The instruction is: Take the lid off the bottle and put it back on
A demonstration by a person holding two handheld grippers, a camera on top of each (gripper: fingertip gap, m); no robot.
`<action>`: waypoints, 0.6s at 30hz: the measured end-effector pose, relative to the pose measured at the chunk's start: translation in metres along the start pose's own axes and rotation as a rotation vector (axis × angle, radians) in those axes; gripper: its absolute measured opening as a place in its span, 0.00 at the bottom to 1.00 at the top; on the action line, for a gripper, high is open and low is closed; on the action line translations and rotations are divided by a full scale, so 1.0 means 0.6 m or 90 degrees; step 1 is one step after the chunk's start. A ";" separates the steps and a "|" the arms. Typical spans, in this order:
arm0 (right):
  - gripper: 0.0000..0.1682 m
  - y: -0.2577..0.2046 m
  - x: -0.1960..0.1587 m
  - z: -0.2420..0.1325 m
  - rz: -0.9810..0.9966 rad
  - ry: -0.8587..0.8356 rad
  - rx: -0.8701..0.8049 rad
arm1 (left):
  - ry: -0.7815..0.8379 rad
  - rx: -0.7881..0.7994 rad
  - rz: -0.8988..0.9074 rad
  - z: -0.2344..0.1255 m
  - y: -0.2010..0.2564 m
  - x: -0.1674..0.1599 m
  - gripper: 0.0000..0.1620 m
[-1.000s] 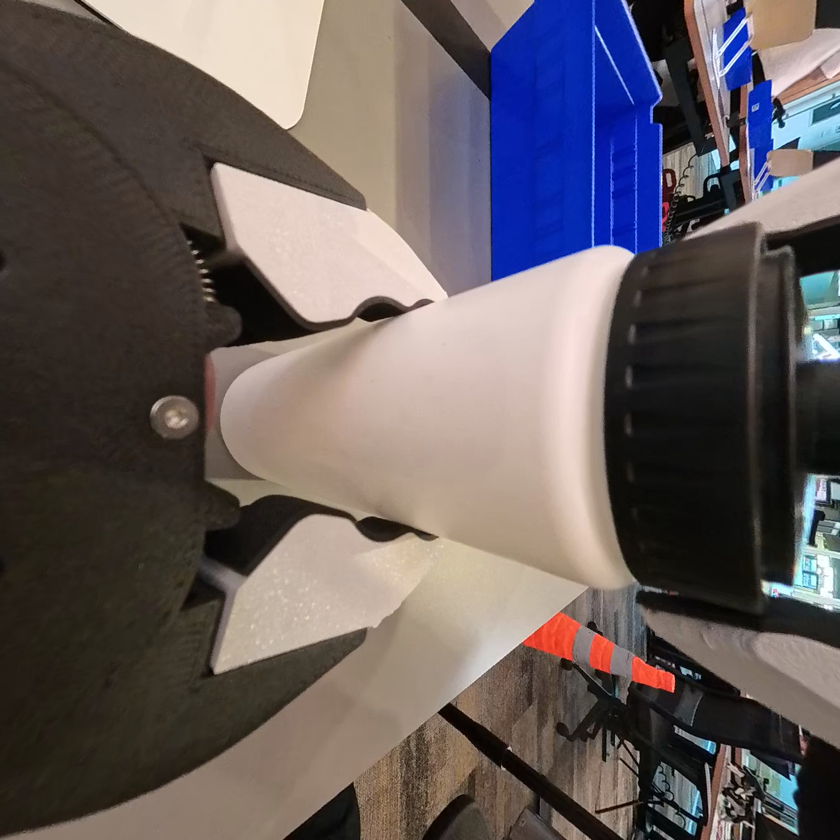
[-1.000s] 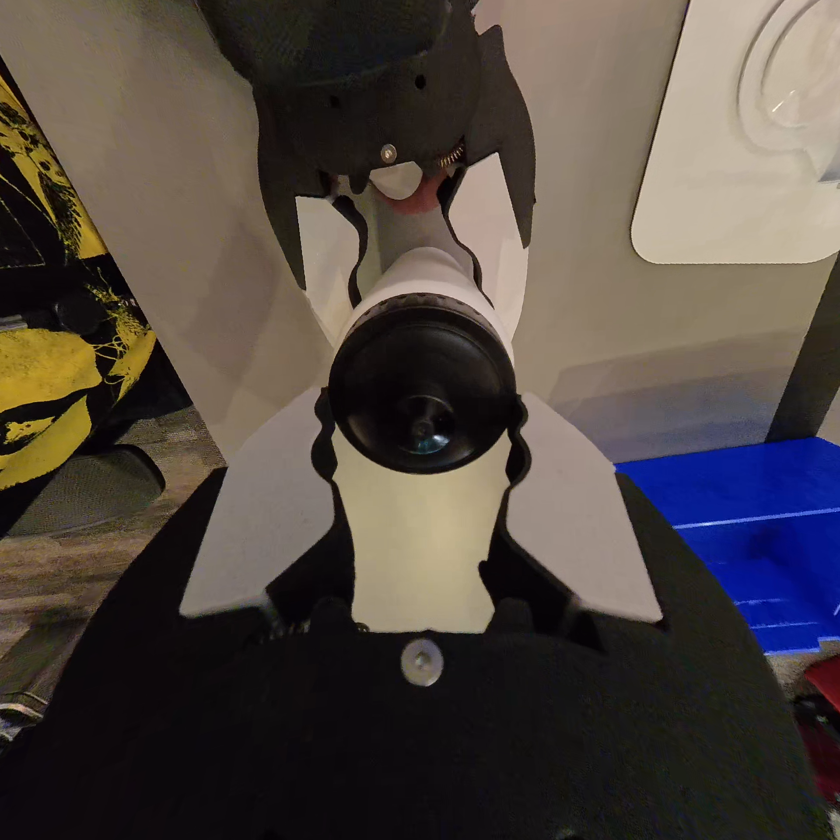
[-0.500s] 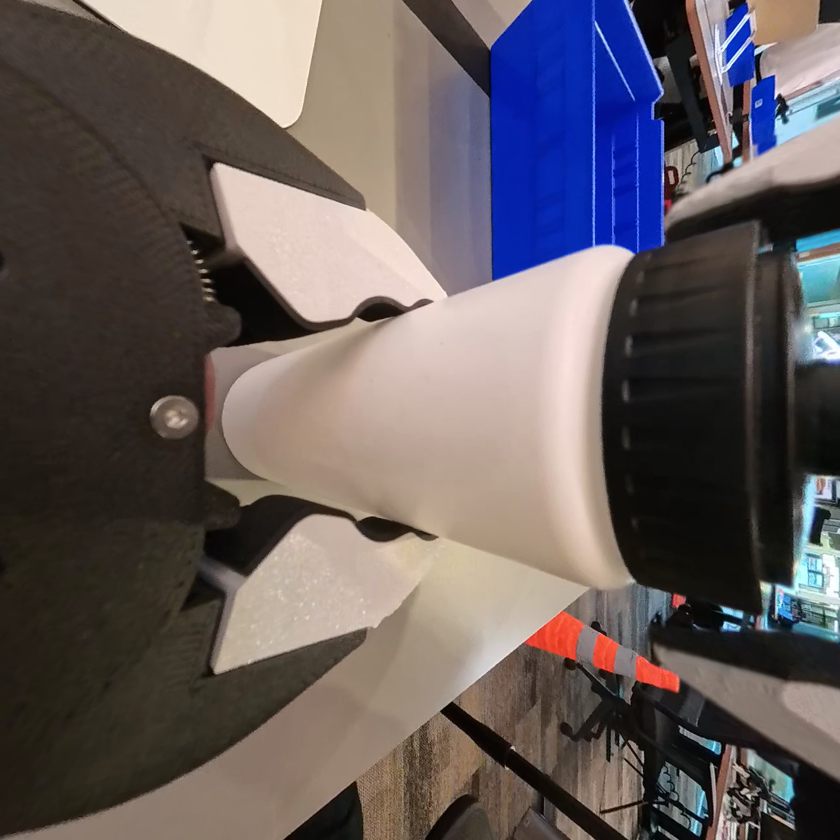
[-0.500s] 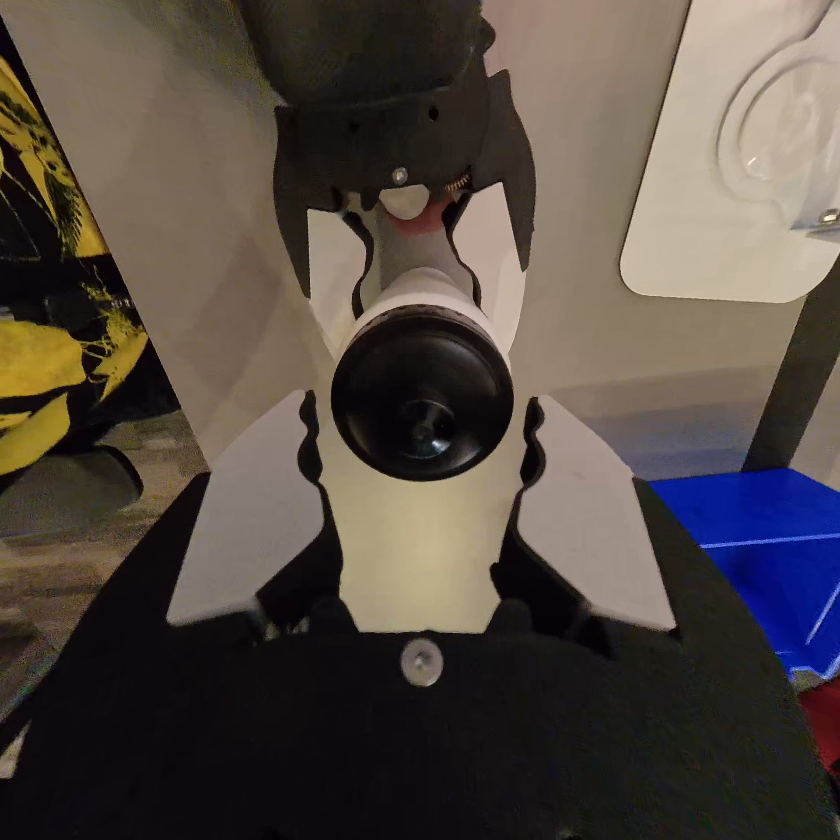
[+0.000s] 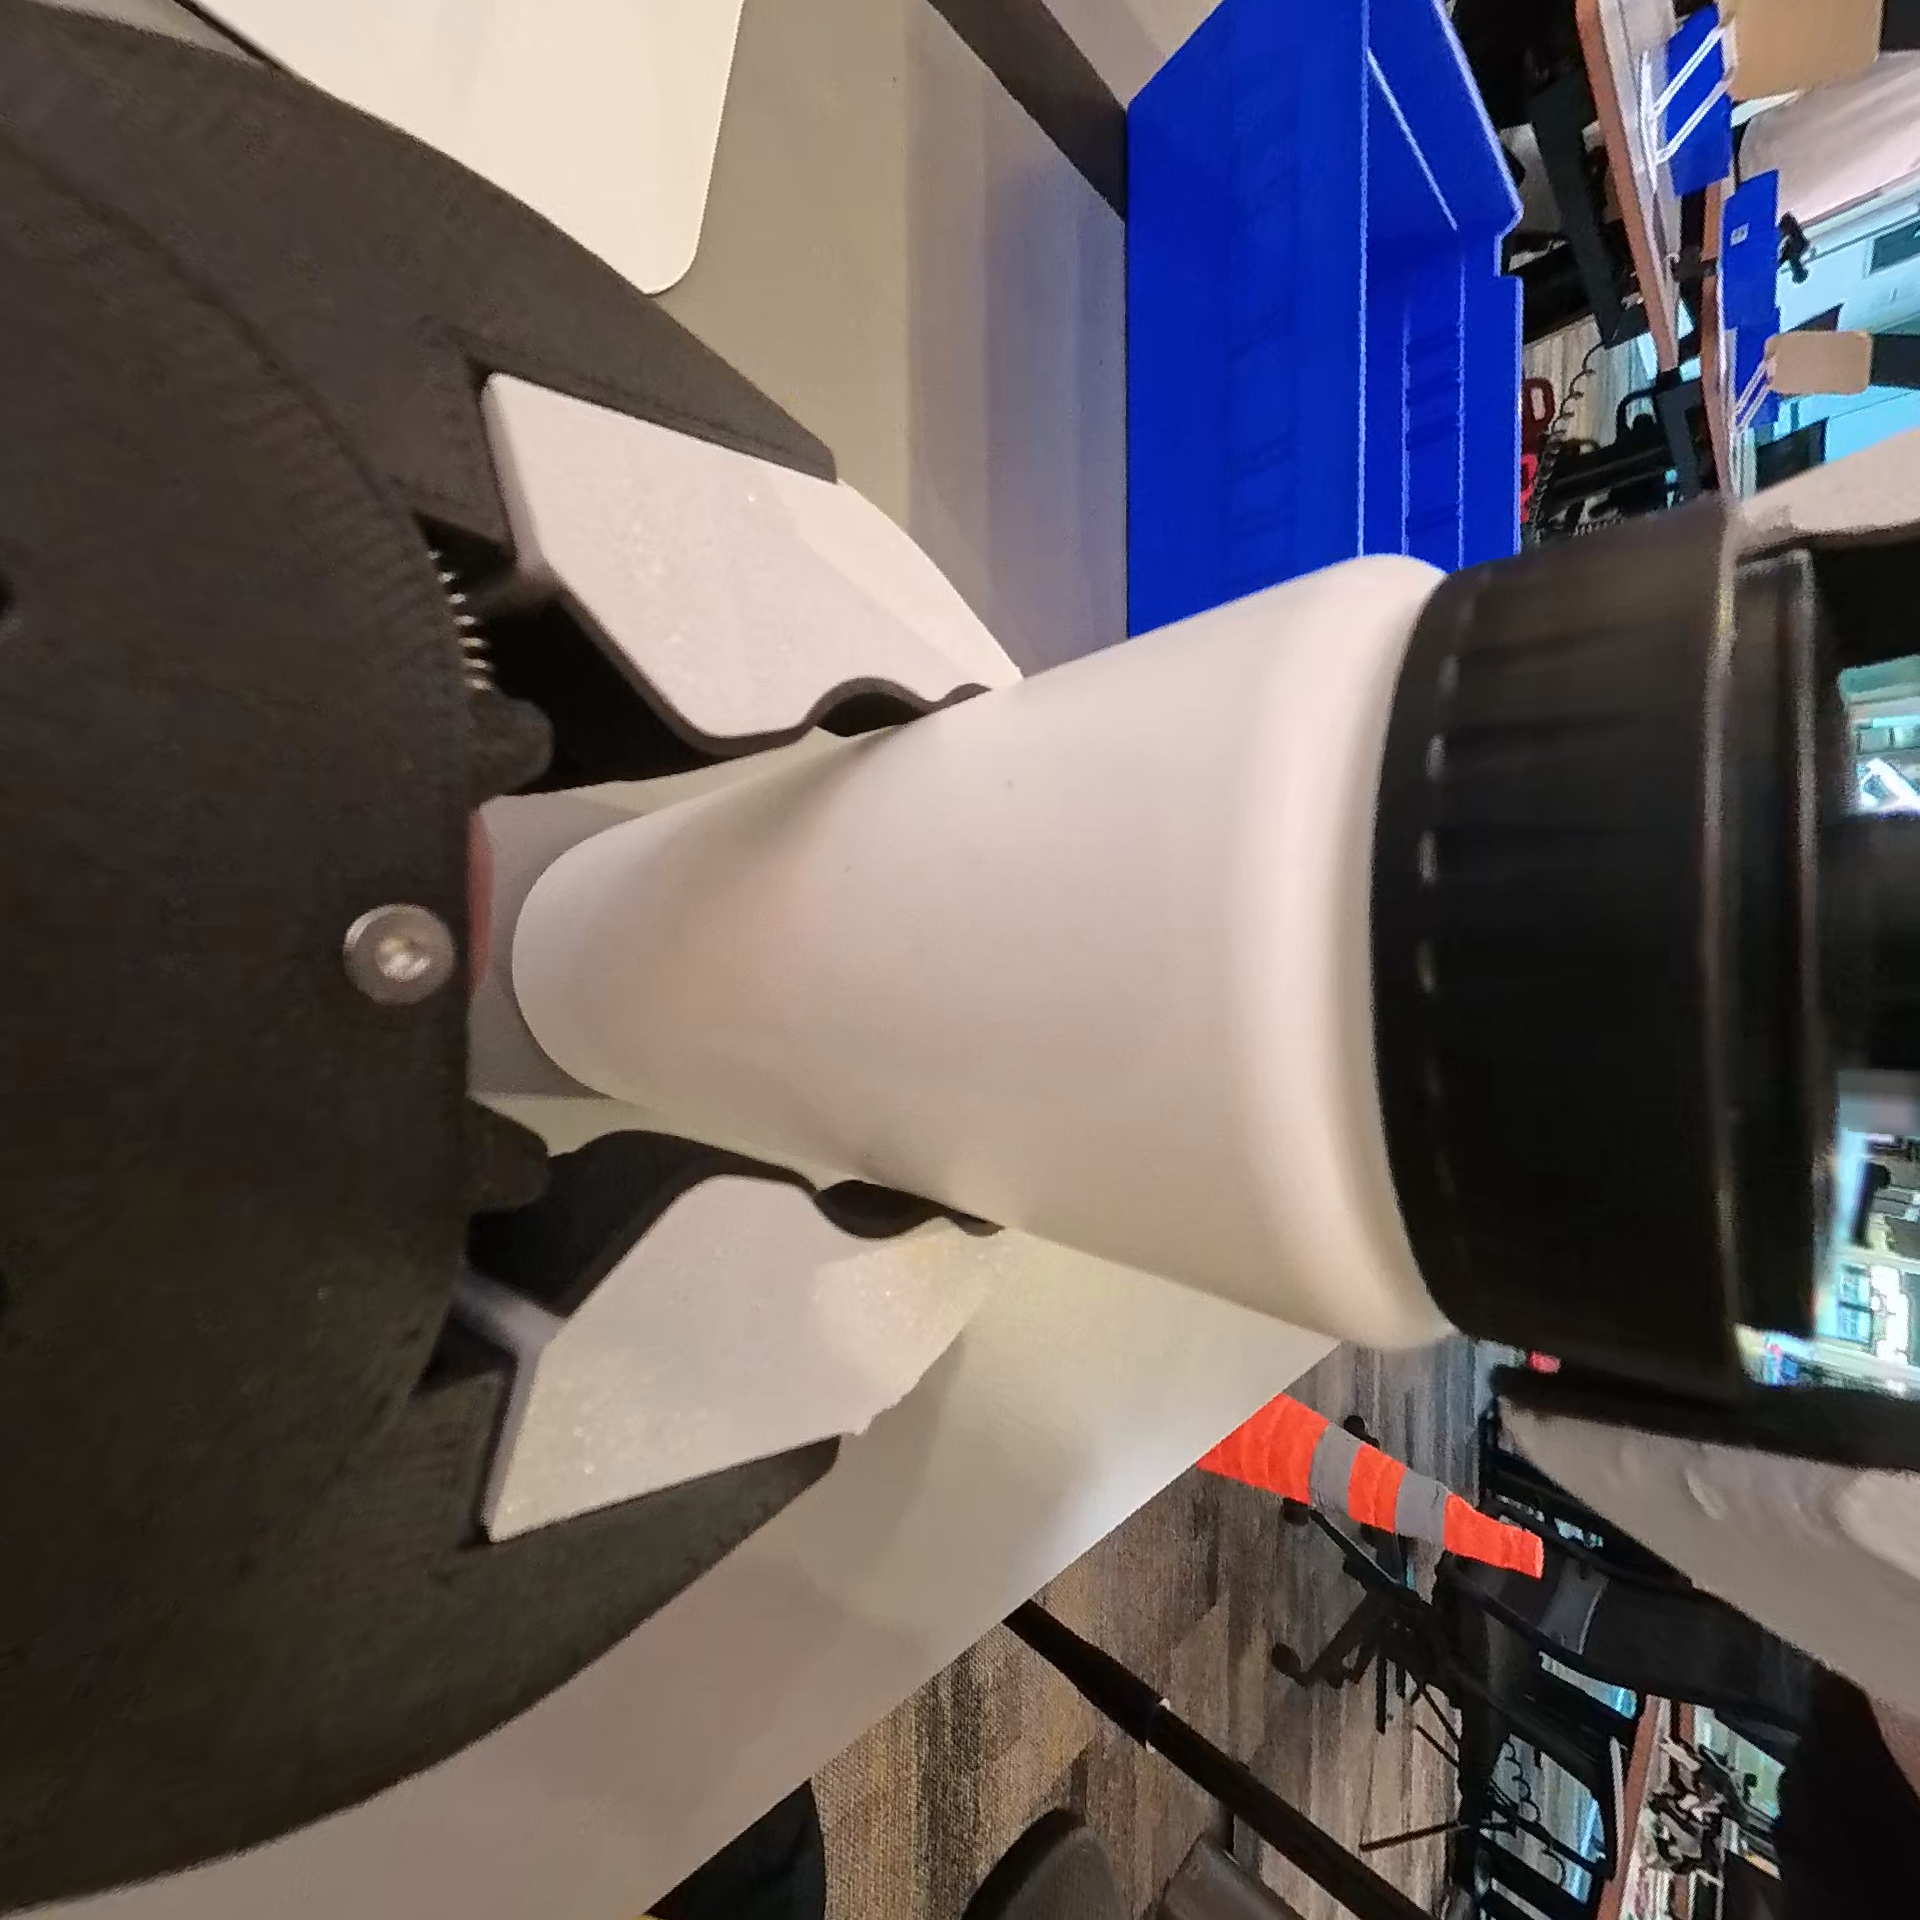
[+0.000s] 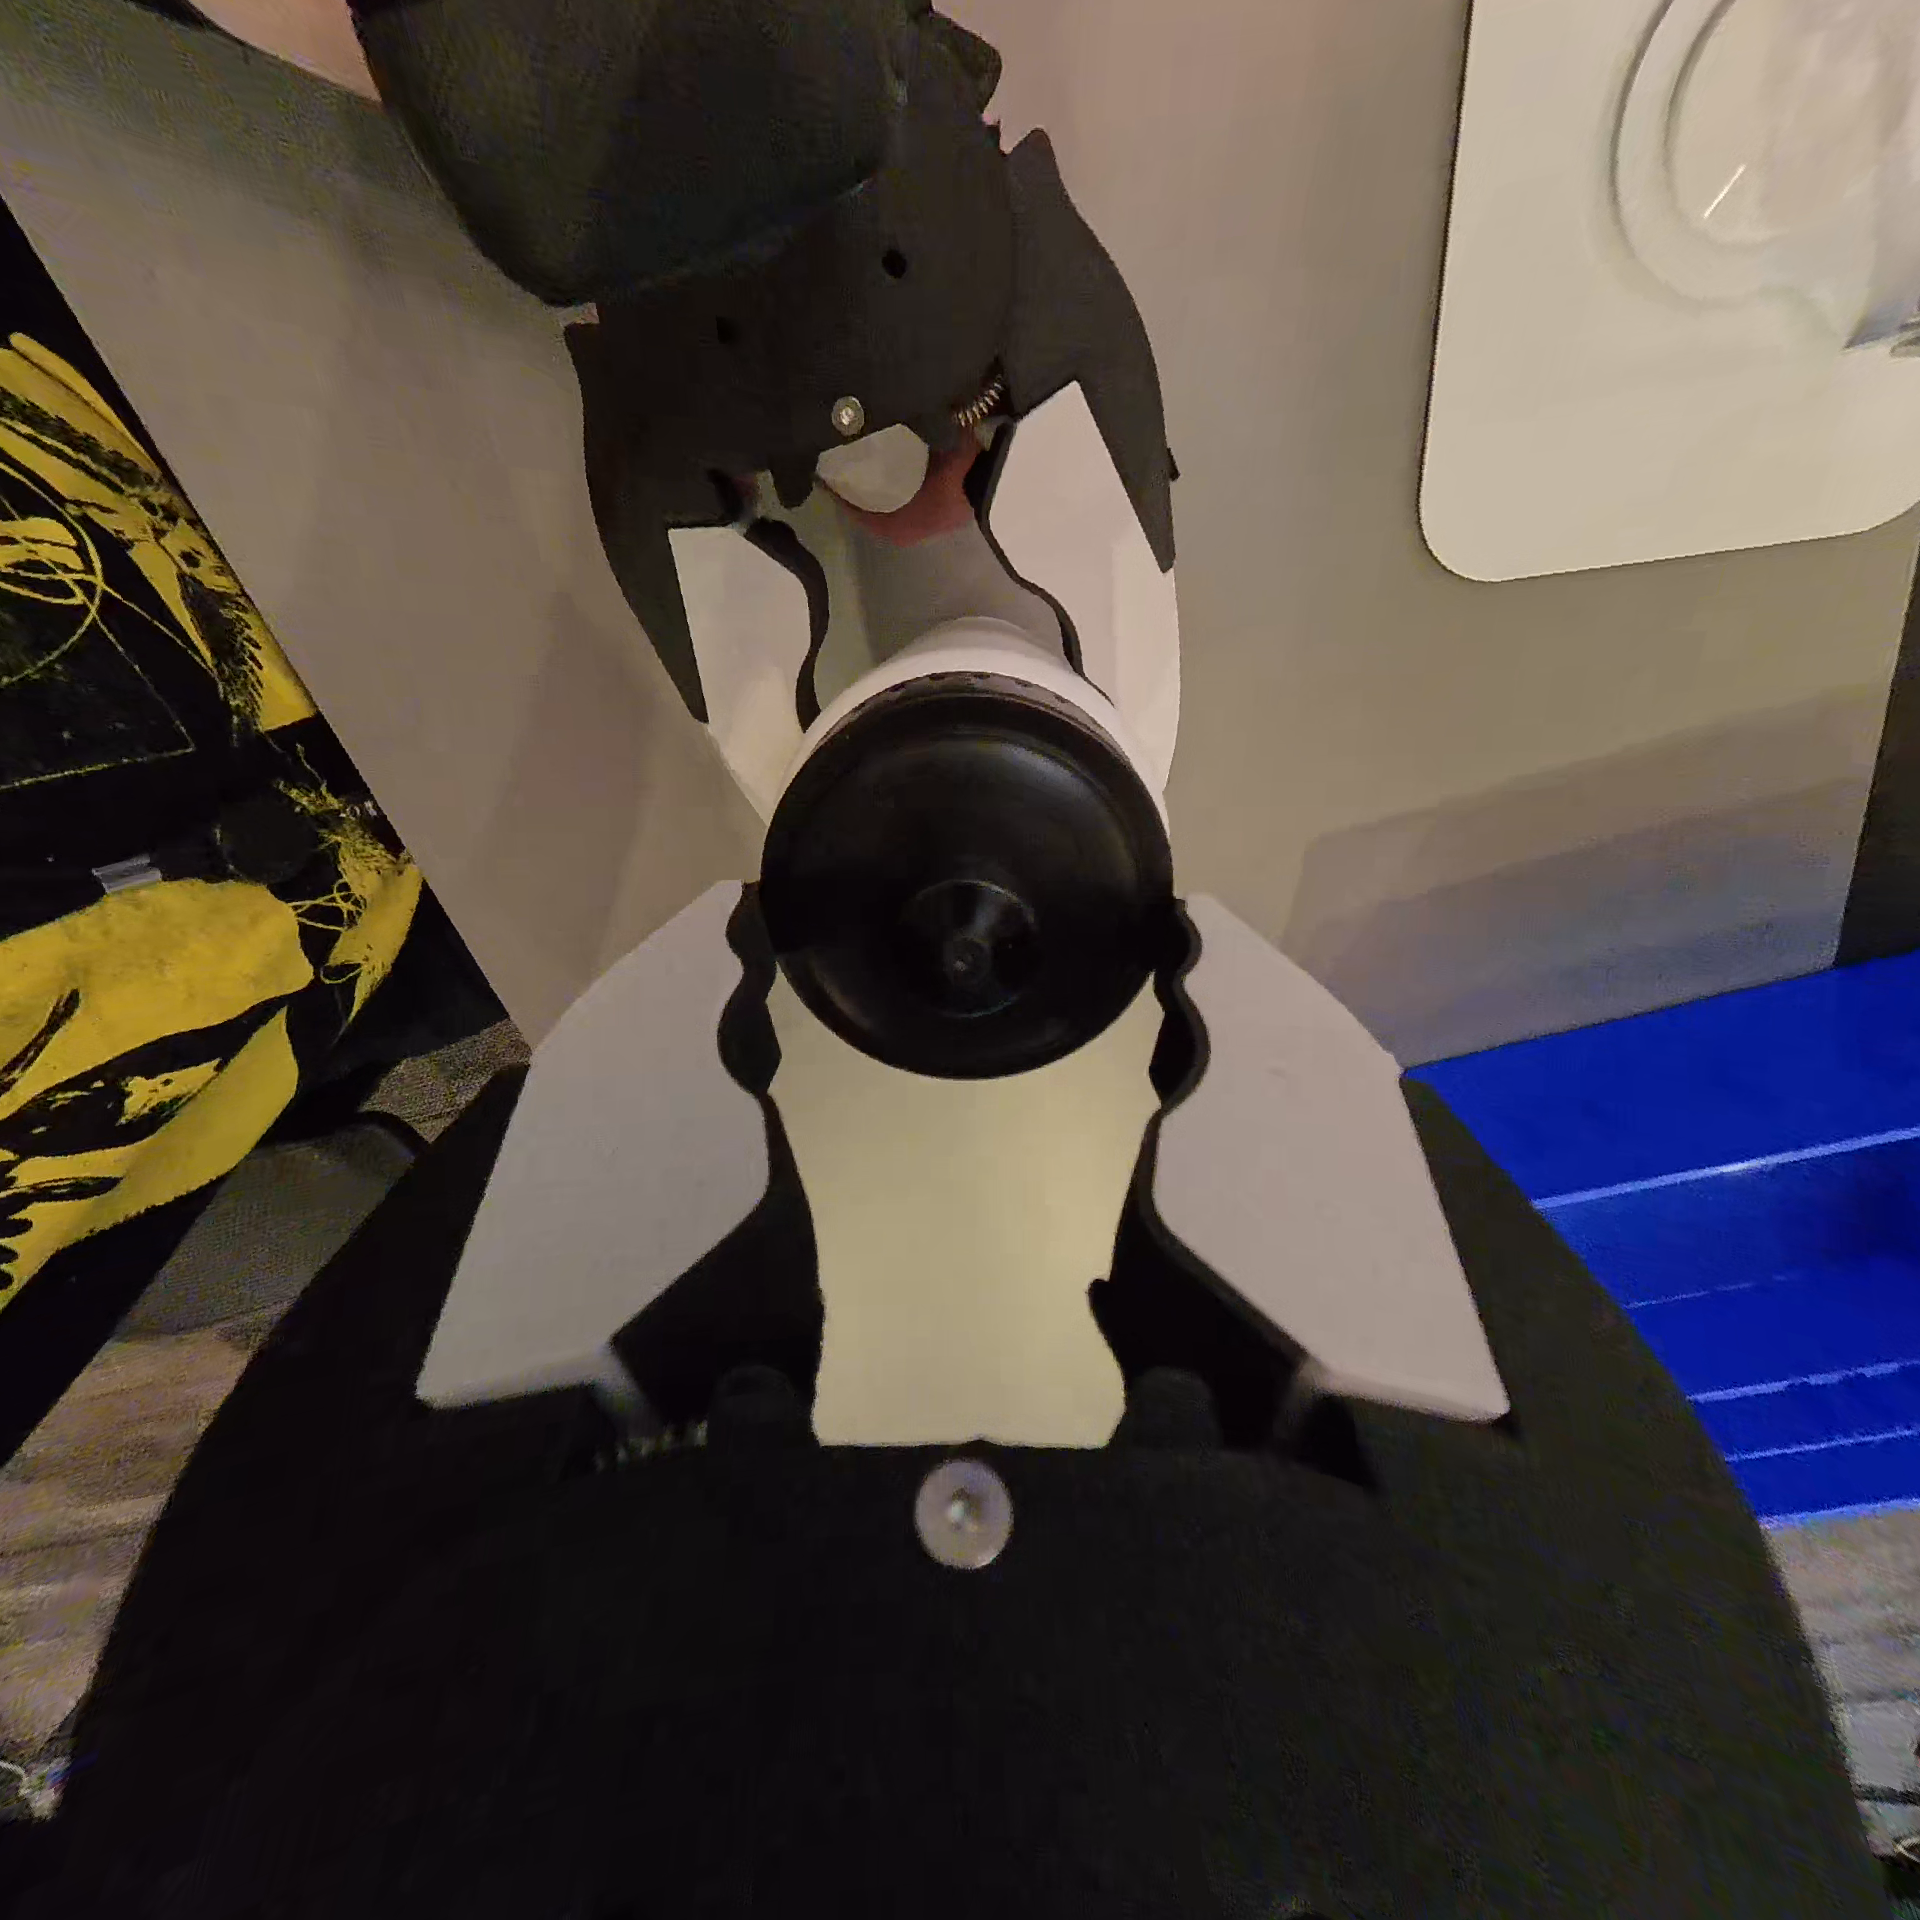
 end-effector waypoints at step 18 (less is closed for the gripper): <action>0.43 -0.006 -0.001 -0.001 -0.080 -0.034 -0.019 | -0.001 -0.012 0.005 0.003 0.006 0.001 0.53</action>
Point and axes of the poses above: each gripper's, where its closed fingertips meet, z out along the fingers, x out of its top, y = z × x across the jaws, the point moved 7 cm from there along -z, back along the fingers, and after that the axes turned 9 degrees about -y, right-handed, at the moved point
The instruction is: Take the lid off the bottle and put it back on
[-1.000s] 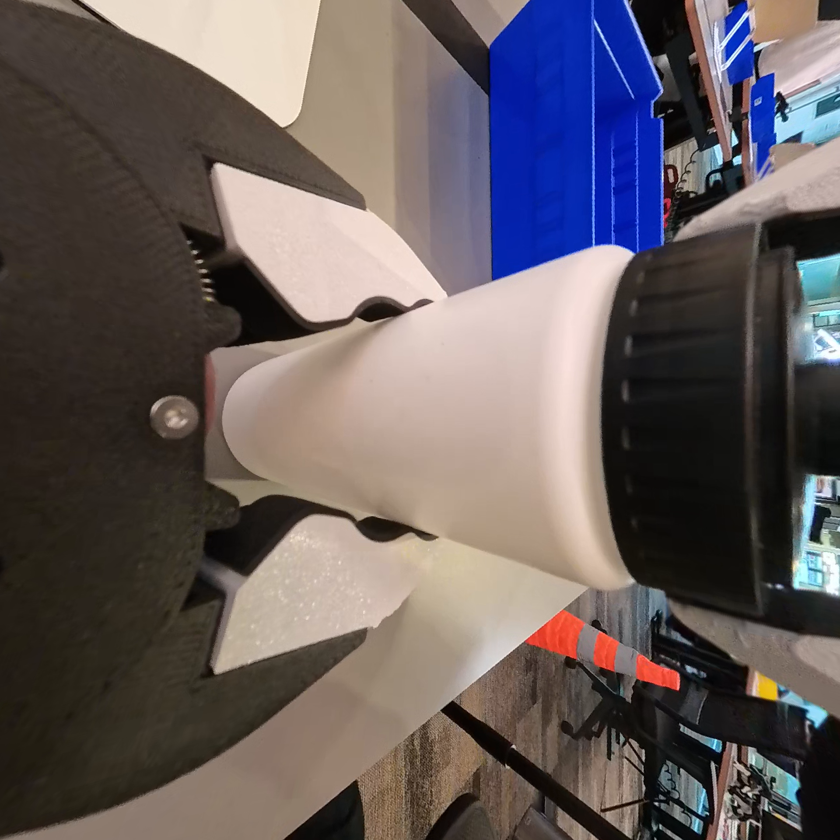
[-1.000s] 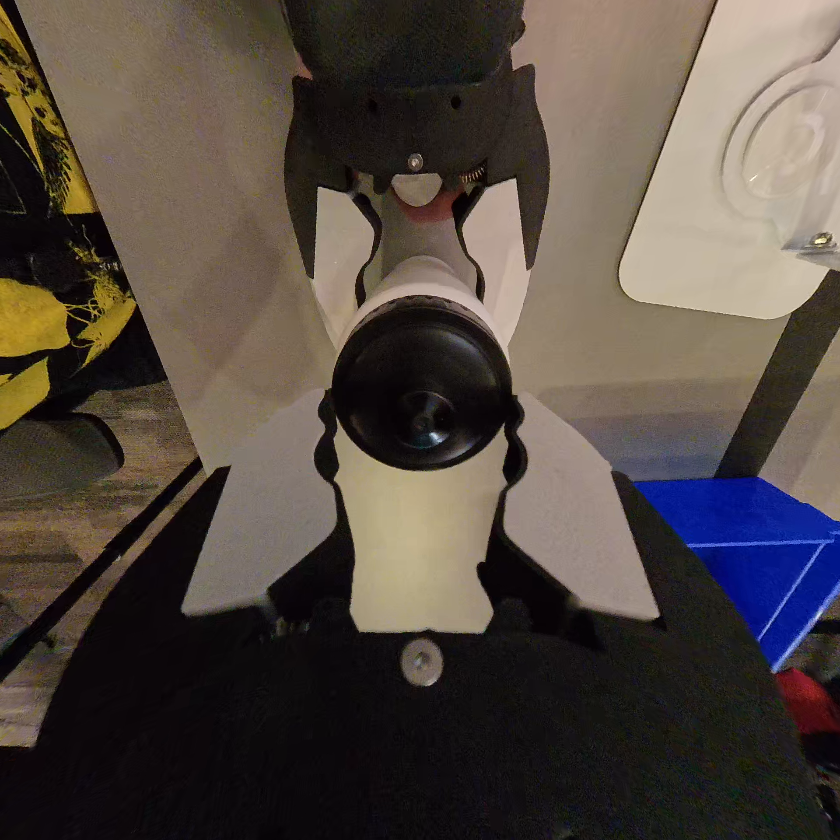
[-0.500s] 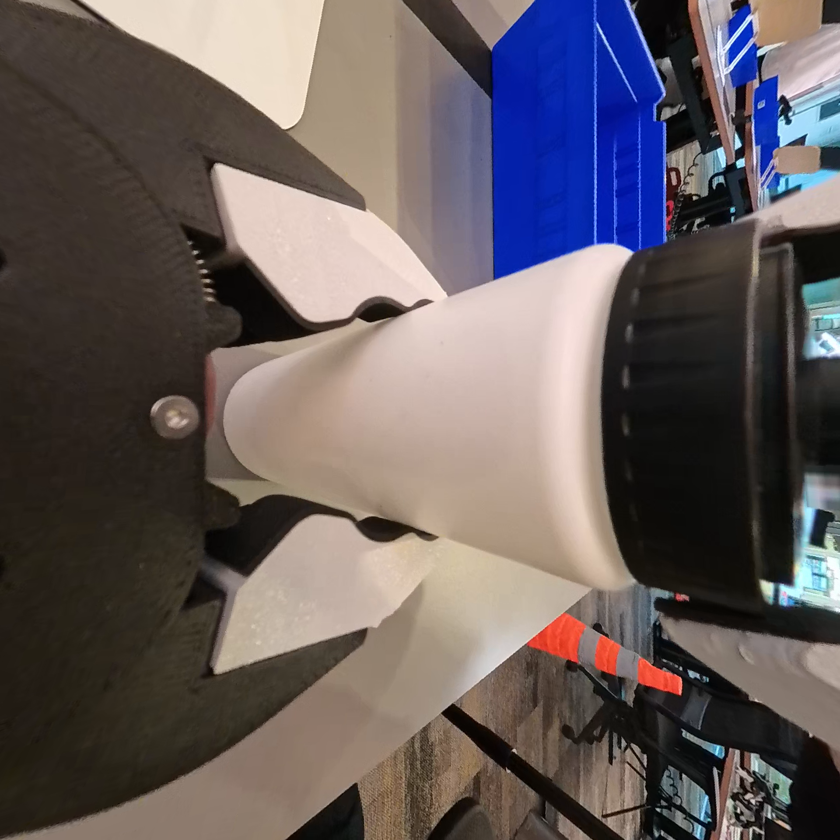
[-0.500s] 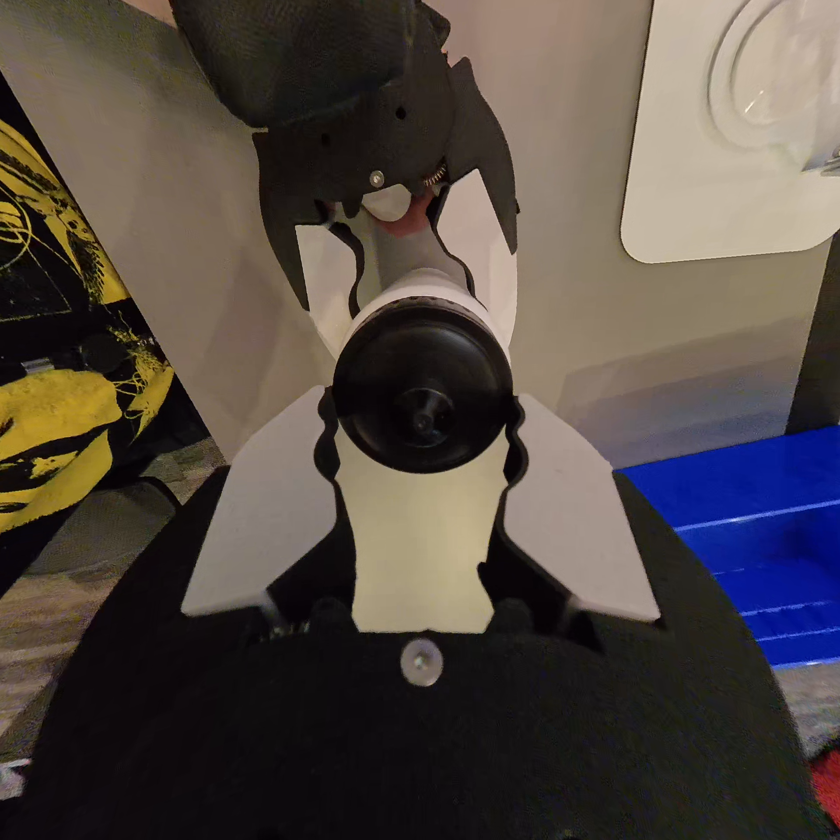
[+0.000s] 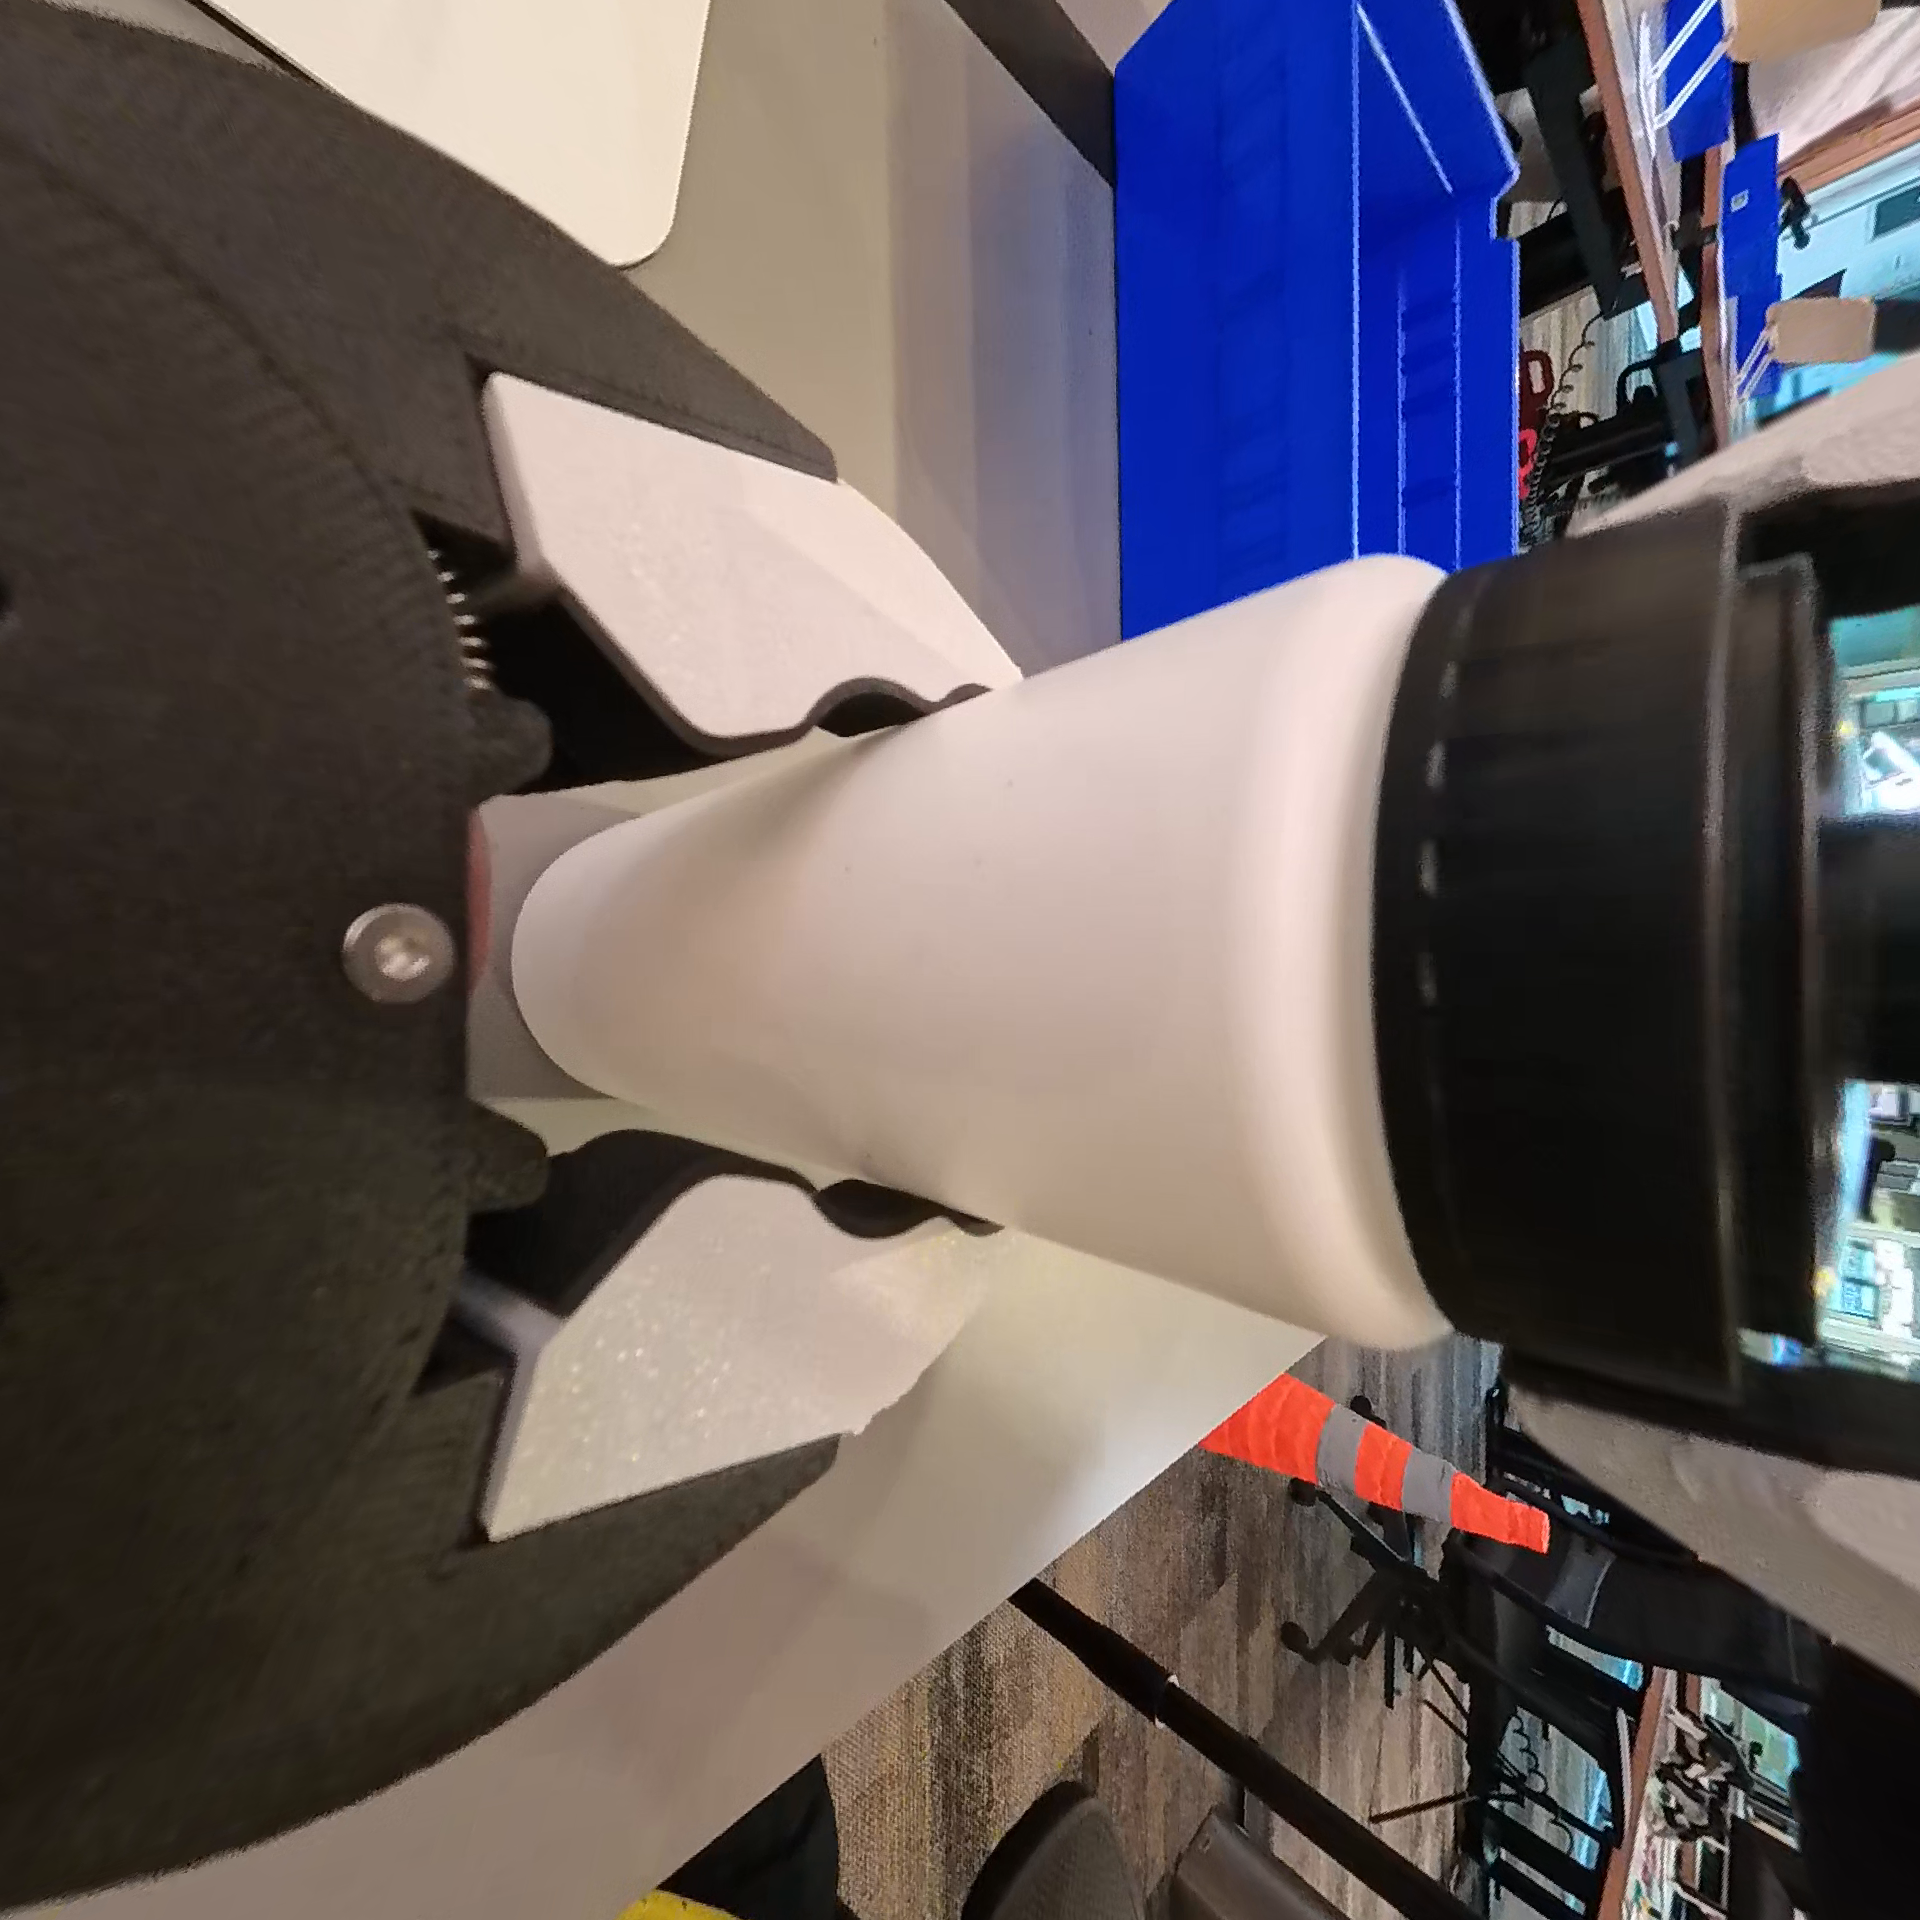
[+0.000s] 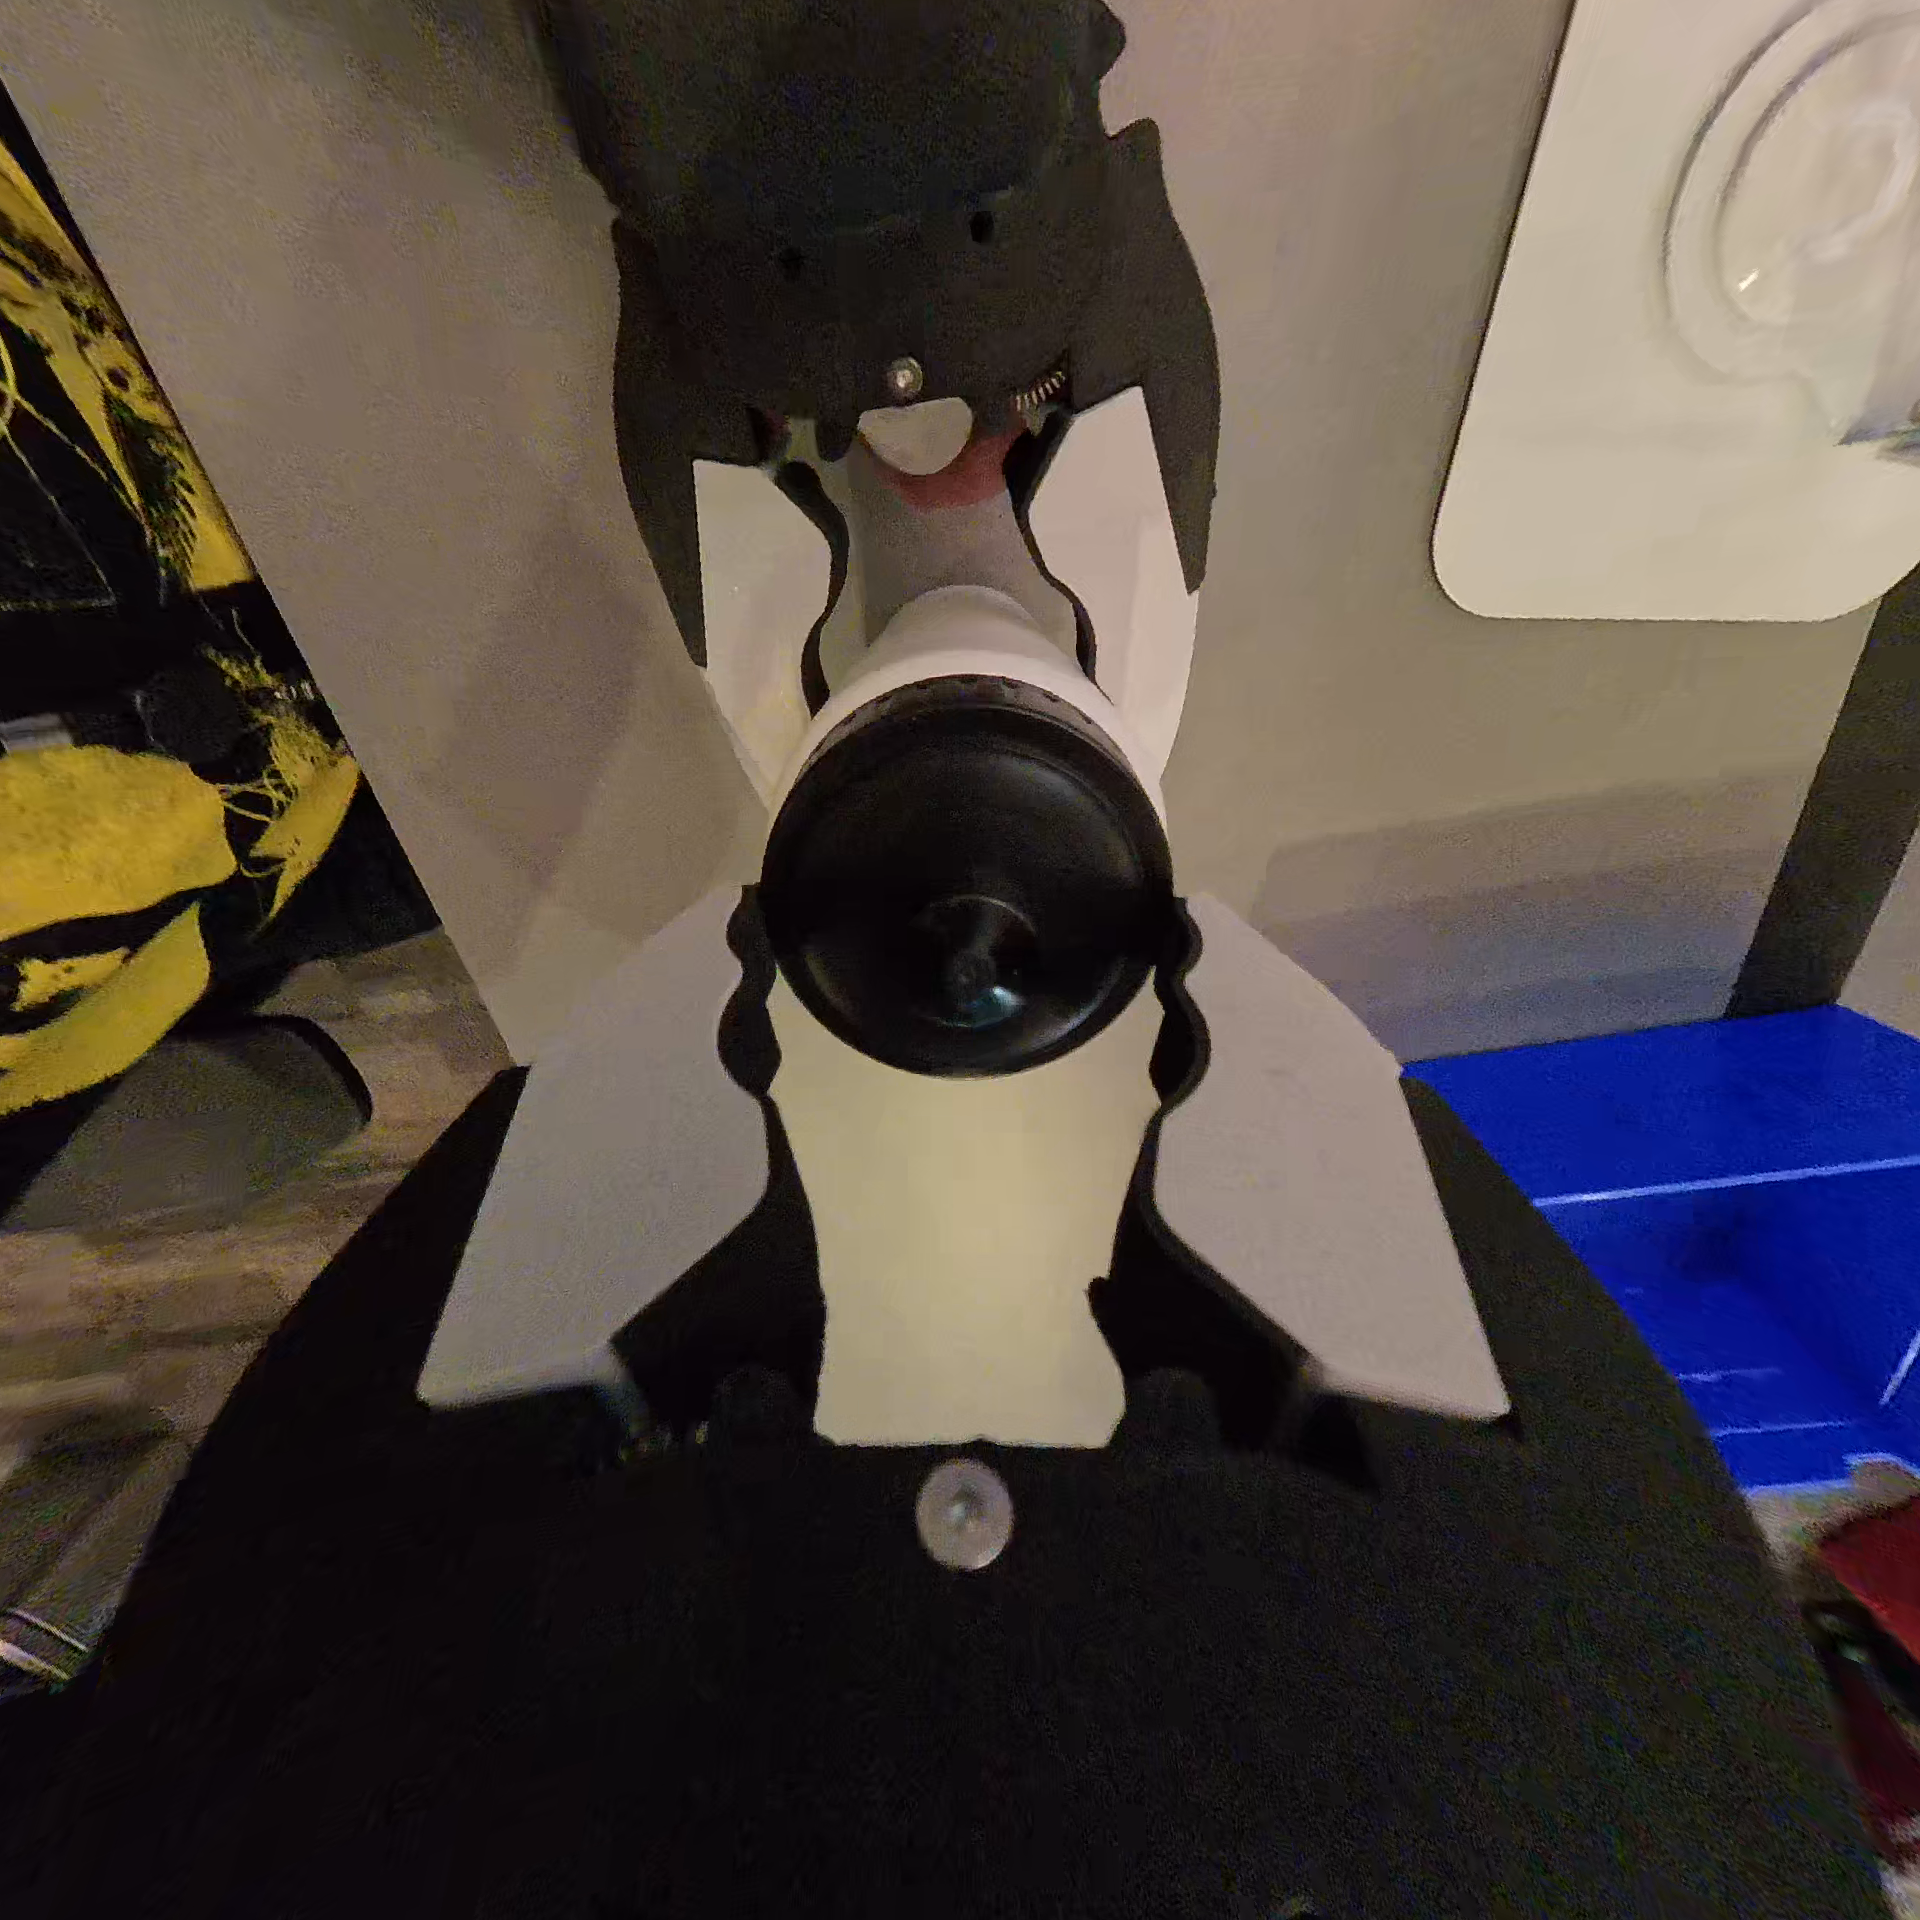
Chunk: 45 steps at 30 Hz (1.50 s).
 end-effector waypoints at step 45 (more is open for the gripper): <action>0.62 -0.007 -0.056 0.098 0.097 0.541 0.030 | -0.036 0.017 0.014 0.012 0.002 -0.009 0.53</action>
Point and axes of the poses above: each gripper's, where its closed fingertips meet, z out along the fingers, x out of its top, y = z × x across the jaws, the point moved 7 cm from there along -z, back along the fingers, and after that the axes turned 9 degrees about -y, right-handed, at the moved point
